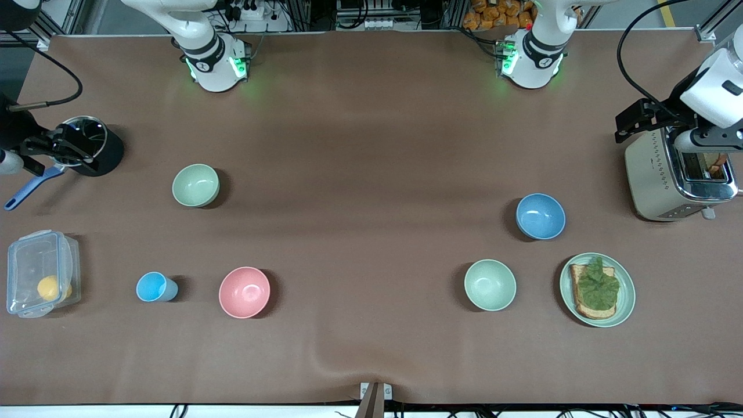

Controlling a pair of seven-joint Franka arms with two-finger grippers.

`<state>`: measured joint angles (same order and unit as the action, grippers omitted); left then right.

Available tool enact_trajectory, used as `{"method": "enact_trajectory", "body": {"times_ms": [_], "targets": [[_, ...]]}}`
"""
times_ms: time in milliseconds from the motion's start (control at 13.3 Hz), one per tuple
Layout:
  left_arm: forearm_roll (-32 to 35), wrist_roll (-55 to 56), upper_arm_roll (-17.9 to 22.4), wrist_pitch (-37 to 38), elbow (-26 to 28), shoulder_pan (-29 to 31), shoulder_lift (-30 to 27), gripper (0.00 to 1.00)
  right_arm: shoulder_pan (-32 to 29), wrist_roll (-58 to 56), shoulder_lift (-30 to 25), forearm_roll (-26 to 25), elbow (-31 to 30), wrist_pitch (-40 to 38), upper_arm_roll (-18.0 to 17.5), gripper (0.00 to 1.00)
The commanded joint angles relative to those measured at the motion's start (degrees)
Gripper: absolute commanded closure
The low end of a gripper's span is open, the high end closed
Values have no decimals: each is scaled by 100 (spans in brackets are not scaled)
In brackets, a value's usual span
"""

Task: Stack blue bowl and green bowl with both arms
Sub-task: 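Move the right gripper to the green bowl while the left gripper reaches the blue bowl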

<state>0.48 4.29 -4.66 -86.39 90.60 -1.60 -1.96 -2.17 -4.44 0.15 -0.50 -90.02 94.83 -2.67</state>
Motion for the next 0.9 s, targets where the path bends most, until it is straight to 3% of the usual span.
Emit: {"method": "enact_trajectory", "body": {"times_ms": [0, 301, 828], "targets": [[-39, -51, 53, 9, 28, -25, -103, 0, -134, -13, -33, 59, -42, 9, -102, 0], [-30, -51, 53, 9, -7, 54, -68, 0, -134, -4, -7, 76, -129, -35, -102, 0], [-21, -147, 202, -438, 229, 221, 783, 0, -248, -66, 99, 129, -1498, 534, -84, 0]]}}
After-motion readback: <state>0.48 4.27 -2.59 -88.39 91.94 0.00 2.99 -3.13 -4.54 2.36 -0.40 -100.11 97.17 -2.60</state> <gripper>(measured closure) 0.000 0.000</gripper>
